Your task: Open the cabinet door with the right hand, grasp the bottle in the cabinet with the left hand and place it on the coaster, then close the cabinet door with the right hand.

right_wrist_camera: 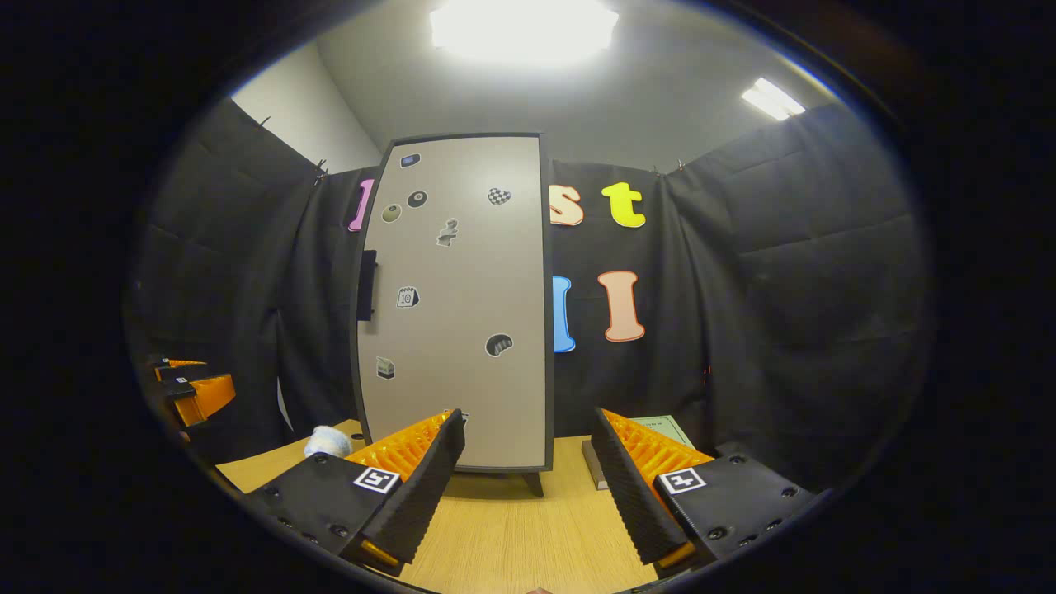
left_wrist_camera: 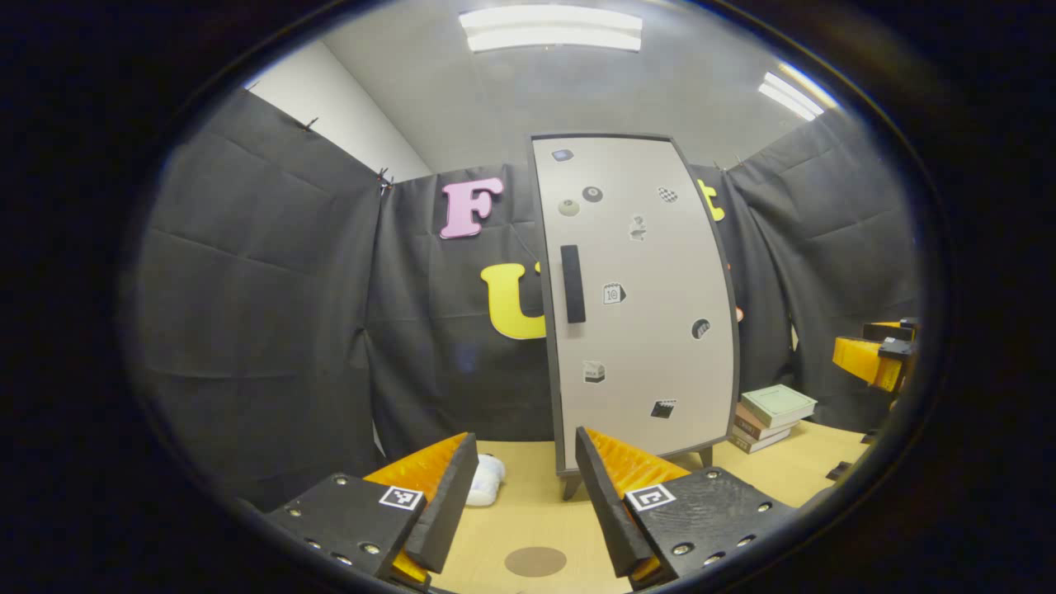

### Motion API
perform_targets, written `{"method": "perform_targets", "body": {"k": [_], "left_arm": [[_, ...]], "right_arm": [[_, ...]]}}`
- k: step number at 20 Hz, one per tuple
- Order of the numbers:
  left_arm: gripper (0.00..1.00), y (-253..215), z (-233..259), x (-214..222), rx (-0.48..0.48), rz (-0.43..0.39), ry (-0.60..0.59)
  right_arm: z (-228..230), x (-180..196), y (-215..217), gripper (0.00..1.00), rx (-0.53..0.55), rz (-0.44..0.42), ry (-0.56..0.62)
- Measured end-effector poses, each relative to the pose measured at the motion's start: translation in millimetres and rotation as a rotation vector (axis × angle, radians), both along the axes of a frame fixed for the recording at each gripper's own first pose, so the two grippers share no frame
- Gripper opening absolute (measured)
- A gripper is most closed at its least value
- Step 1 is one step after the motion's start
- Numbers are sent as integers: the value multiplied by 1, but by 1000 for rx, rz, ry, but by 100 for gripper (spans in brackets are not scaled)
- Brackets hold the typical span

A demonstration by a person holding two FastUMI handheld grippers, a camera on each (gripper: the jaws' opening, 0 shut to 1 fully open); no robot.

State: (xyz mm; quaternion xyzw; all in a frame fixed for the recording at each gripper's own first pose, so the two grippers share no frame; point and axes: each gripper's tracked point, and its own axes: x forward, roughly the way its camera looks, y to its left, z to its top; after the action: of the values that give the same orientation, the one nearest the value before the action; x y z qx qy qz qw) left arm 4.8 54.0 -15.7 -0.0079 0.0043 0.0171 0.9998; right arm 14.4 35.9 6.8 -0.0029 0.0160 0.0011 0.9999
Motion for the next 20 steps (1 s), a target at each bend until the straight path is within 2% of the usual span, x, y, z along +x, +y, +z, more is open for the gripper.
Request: {"method": "perform_targets", "body": {"k": [8,9,14,20], "left_arm": [[71,46,-8,-20,0,80,15],[74,54,-8,-24,2,94,19],[71,96,-13,-49,17,173,37],[71,150,-19,-80,27,272,54]], "right_arm": [[24,30,47,98,-5,108,-10],[27,35,56,98,-5,127,-10],[44,62,100,98,0,229,-7],[63,89,153,98,31,294,-17]]}}
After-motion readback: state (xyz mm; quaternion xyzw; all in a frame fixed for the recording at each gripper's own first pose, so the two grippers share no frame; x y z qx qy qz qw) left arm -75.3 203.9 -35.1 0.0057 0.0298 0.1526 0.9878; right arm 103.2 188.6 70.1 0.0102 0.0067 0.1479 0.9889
